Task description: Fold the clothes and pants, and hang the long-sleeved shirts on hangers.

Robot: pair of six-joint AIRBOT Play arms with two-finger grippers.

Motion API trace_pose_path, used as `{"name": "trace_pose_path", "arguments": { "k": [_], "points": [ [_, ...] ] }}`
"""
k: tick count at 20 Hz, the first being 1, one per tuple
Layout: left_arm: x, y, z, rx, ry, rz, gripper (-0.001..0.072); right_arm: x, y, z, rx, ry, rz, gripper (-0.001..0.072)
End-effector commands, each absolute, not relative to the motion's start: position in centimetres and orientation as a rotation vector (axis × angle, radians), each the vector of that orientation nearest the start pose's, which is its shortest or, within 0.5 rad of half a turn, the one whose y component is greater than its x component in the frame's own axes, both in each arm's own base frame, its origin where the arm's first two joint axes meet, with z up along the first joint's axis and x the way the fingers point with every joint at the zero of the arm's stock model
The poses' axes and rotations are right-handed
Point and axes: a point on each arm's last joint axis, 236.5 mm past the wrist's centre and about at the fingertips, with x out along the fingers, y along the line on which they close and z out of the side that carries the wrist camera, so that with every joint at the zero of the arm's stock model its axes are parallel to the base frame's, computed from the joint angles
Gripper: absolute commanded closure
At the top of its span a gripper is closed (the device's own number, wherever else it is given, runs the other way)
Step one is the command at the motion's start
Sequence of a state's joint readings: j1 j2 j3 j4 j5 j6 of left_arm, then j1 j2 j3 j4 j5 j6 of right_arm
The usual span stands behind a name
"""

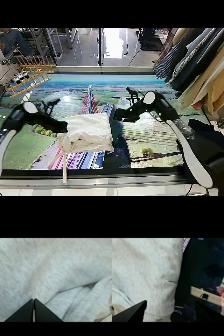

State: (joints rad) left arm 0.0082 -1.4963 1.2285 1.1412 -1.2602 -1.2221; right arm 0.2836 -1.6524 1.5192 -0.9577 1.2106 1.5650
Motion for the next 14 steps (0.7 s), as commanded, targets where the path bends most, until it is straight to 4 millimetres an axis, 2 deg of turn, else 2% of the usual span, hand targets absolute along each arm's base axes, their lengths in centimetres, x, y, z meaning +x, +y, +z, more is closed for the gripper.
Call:
{"name": "trace_pose_path", "arguments": {
  "k": [1,5,9,14],
  "points": [
    [37.0,-7.3,-7.8,-0.080,1.546,-0.438,0.0689,41.3,28.3,-1.5,0.539,1.406,0.701,0.0018],
    [36.9,-7.2,-8.5,-0.088,1.560,-0.436,0.0689,40.9,30.1,-4.5,0.625,1.468,0.754,0.0016],
    [36.9,-7.2,-8.5,-0.086,1.561,-0.437,0.0689,40.3,32.0,-6.1,0.643,1.485,0.791,0.0010],
    [36.9,-7.3,-8.5,-0.089,1.561,-0.438,0.0689,39.4,33.5,-8.1,0.675,1.541,0.754,0.0018]
  ]
}}
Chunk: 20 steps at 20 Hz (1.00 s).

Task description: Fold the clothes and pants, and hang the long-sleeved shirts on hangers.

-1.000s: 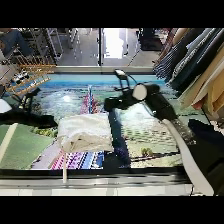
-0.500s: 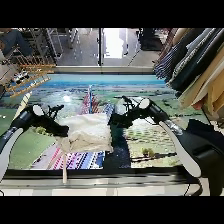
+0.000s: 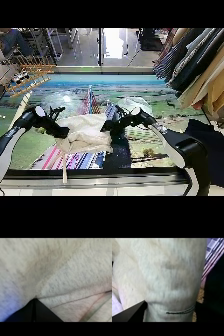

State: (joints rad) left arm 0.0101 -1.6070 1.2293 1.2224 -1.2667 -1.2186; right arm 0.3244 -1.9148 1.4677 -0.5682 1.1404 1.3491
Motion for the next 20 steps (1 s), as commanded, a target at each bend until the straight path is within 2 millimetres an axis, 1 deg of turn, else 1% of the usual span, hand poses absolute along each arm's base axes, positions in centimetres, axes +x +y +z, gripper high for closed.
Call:
{"name": "trace_pose_path", "arguments": {
  "k": [1,2,3,4,5,6,7,8,9,10,11,12,13,15,16,17,18,19,20],
  "points": [
    [36.9,-7.4,-8.4,-0.094,1.560,-0.441,0.0689,39.4,33.9,-8.3,0.687,1.548,0.737,0.0021],
    [36.9,-7.4,-8.4,-0.094,1.560,-0.441,0.0688,39.3,34.4,-8.5,0.699,1.546,0.732,0.0038],
    [36.9,-7.5,-8.4,-0.094,1.560,-0.441,0.0689,39.2,35.3,-8.4,0.730,1.546,0.739,0.0116],
    [36.9,-7.5,-8.4,-0.093,1.560,-0.442,0.0688,39.2,36.3,-8.0,0.761,1.536,0.747,0.0239],
    [36.8,-7.5,-8.4,-0.093,1.562,-0.443,0.0688,39.5,37.0,-7.7,0.783,1.516,0.752,0.0430],
    [36.8,-7.5,-8.2,-0.091,1.558,-0.444,0.0689,39.6,37.5,-7.0,0.796,1.500,0.772,0.0673],
    [37.0,-7.5,-7.7,-0.088,1.544,-0.444,0.0688,39.7,37.9,-6.0,0.790,1.487,0.808,0.0679],
    [37.1,-7.4,-6.6,-0.083,1.525,-0.445,0.0689,39.6,38.0,-4.6,0.778,1.482,0.852,0.0679],
    [37.1,-7.4,-5.2,-0.075,1.503,-0.450,0.0689,40.0,37.7,-3.0,0.751,1.452,0.888,0.0679],
    [37.1,-7.3,-3.1,-0.061,1.464,-0.455,0.0689,40.6,37.0,-1.0,0.721,1.410,0.908,0.0679],
    [37.2,-7.3,-1.0,-0.047,1.412,-0.460,0.0689,41.5,35.6,1.3,0.705,1.352,0.905,0.0679],
    [37.2,-7.4,1.4,-0.033,1.350,-0.472,0.0688,42.5,33.7,3.5,0.688,1.302,0.881,0.0679],
    [36.9,-7.5,4.1,-0.026,1.282,-0.475,0.0689,43.3,30.9,5.8,0.668,1.261,0.828,0.0679],
    [36.1,-7.5,8.6,-0.009,1.163,-0.470,0.0688,44.6,24.2,9.7,0.630,1.184,0.684,0.0679],
    [35.5,-7.4,10.6,0.003,1.114,-0.467,0.0689,44.8,20.0,12.0,0.604,1.133,0.605,0.0680],
    [34.9,-7.4,12.0,0.014,1.075,-0.464,0.0689,44.7,15.8,14.4,0.588,1.073,0.527,0.0680],
    [34.5,-7.4,13.2,0.023,1.041,-0.462,0.0688,44.4,11.7,16.6,0.587,1.011,0.445,0.0680],
    [34.1,-7.5,14.1,0.031,1.014,-0.460,0.0689,43.8,7.1,19.0,0.590,0.938,0.353,0.0680],
    [33.8,-7.5,14.8,0.036,0.997,-0.459,0.0688,42.9,2.8,21.0,0.601,0.872,0.253,0.0680]
  ]
}}
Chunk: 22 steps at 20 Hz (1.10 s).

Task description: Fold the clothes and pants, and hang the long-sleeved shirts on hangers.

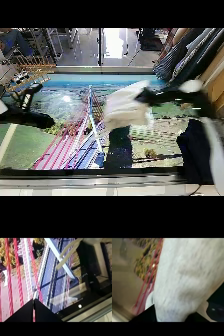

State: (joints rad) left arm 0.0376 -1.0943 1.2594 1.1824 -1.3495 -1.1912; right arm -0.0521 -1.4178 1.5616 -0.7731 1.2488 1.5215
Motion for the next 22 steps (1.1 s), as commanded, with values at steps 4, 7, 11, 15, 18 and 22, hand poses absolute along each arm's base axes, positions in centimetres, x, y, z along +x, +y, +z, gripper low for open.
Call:
{"name": "trace_pose_path", "arguments": {
  "k": [4,7,11,15,18,22],
  "points": [
    [33.1,-7.6,14.6,0.037,1.015,-0.468,0.0688,34.4,-14.4,23.0,0.709,0.754,-0.237,0.0680],
    [32.7,-7.6,13.1,0.026,1.053,-0.471,0.0689,25.2,-21.2,16.7,0.883,0.861,-0.536,0.0680],
    [32.0,-7.6,11.4,0.015,1.095,-0.474,0.0688,14.9,-20.1,5.2,1.130,1.123,-0.747,0.0678],
    [32.0,-7.5,11.4,0.018,1.096,-0.471,0.0688,6.4,-18.8,-1.8,1.088,1.430,-0.972,0.0580],
    [32.1,-7.5,11.5,0.036,1.089,-0.481,0.0688,5.3,-21.9,0.2,0.945,1.416,-1.035,0.0013],
    [32.9,-3.6,11.8,0.218,1.082,-0.378,0.0687,12.3,-26.5,9.3,0.874,1.047,-0.969,0.0020]
  ]
}}
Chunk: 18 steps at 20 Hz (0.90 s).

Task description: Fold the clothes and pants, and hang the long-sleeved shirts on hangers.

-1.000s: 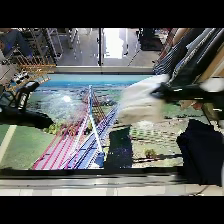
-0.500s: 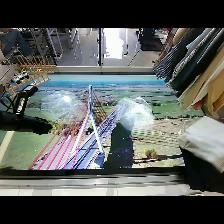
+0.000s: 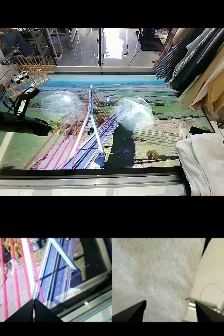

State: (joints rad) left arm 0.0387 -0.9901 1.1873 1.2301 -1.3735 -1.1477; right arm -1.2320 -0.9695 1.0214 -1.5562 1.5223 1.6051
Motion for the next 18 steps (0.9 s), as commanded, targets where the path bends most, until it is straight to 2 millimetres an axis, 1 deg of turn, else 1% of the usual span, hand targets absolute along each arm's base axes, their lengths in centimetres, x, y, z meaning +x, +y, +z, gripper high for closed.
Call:
{"name": "trace_pose_path", "arguments": {
  "k": [1,2,3,4,5,6,7,8,9,10,11,12,14,18],
  "points": [
    [33.8,-1.1,12.4,0.270,1.064,-0.269,0.0688,16.3,-27.3,12.4,0.871,0.875,-0.882,0.0021],
    [35.2,1.4,13.5,0.276,1.010,-0.133,0.0688,20.7,-26.9,15.3,0.897,0.720,-0.759,0.0022],
    [36.5,3.2,15.0,0.249,0.929,-0.022,0.0688,24.2,-25.5,17.3,0.933,0.624,-0.632,0.0022],
    [37.7,3.9,16.8,0.201,0.837,0.035,0.0688,27.0,-23.2,18.3,0.921,0.606,-0.497,0.0023],
    [38.5,3.9,18.3,0.158,0.758,0.059,0.0688,28.5,-21.2,18.0,0.875,0.640,-0.411,0.0023],
    [39.0,3.9,19.6,0.114,0.700,0.079,0.0687,29.4,-19.3,16.9,0.827,0.702,-0.356,0.0040],
    [39.2,3.9,20.3,0.105,0.668,0.083,0.0688,29.8,-17.8,15.3,0.775,0.780,-0.337,0.0166],
    [39.3,3.9,20.6,0.105,0.657,0.083,0.0688,29.6,-16.9,13.7,0.695,0.862,-0.336,0.0436],
    [39.4,3.9,20.5,0.105,0.658,0.083,0.0688,29.0,-16.3,12.4,0.582,0.950,-0.326,0.0656],
    [39.4,3.9,20.5,0.106,0.658,0.083,0.0688,28.7,-16.4,11.8,0.477,0.997,-0.326,0.0674],
    [39.4,3.9,20.5,0.105,0.658,0.083,0.0688,28.8,-16.5,11.6,0.407,1.014,-0.329,0.0673],
    [39.4,3.9,20.5,0.105,0.658,0.083,0.0688,29.2,-16.5,11.7,0.390,1.006,-0.326,0.0673],
    [39.4,3.9,20.5,0.105,0.658,0.083,0.0688,29.8,-15.7,12.0,0.416,0.985,-0.298,0.0674],
    [39.4,3.9,20.5,0.105,0.658,0.083,0.0688,29.8,-15.7,12.1,0.418,0.985,-0.297,0.0674]
  ]
}}
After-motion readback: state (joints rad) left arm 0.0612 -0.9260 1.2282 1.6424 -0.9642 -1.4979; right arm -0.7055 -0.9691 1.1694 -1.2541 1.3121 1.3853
